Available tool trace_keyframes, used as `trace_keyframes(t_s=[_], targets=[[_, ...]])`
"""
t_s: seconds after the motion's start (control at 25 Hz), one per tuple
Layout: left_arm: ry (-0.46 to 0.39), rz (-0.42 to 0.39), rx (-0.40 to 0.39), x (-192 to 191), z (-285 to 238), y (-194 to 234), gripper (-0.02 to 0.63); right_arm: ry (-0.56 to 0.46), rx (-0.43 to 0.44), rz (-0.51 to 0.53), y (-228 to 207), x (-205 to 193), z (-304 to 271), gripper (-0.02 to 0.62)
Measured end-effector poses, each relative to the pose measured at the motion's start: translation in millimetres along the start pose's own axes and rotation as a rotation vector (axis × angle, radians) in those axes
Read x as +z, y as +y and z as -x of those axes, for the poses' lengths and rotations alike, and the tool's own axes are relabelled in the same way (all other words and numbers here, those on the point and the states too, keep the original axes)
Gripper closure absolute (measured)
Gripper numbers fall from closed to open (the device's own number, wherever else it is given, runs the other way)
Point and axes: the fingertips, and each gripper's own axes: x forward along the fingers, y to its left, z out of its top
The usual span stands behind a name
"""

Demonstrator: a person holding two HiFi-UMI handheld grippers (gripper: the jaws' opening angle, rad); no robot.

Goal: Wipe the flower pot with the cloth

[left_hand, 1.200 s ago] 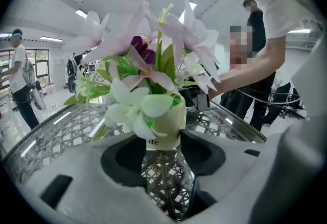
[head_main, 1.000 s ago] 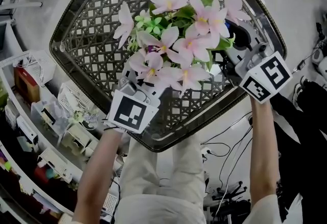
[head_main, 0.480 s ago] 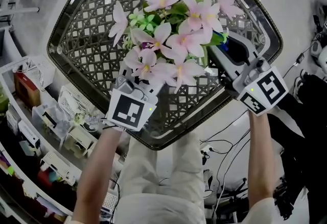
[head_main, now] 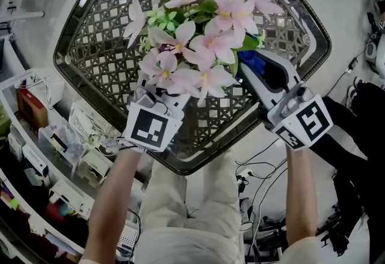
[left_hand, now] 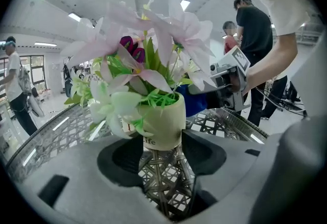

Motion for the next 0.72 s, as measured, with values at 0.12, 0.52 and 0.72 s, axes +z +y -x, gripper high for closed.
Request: trace_keyframes(t_s=[0.12,0.52,0.72], targets=[[0.003,-0.010,-0.005,-0.1,-0.7,-0.3,0.376,0.004,0.002,-0.006,4.5,-4.3,5.1,0.486],[-0.007,0.034,0.031,-2.2,9.2,14.0,0.362,0.005,-0.085,-0.021,13.8,-13.3,32.6,0.485],[0.019,-0.010,0.003,-10.0,11.0,23.6,0.357,0.032,-0.081,0.043,25.0,-20.1,25.7,0.486]])
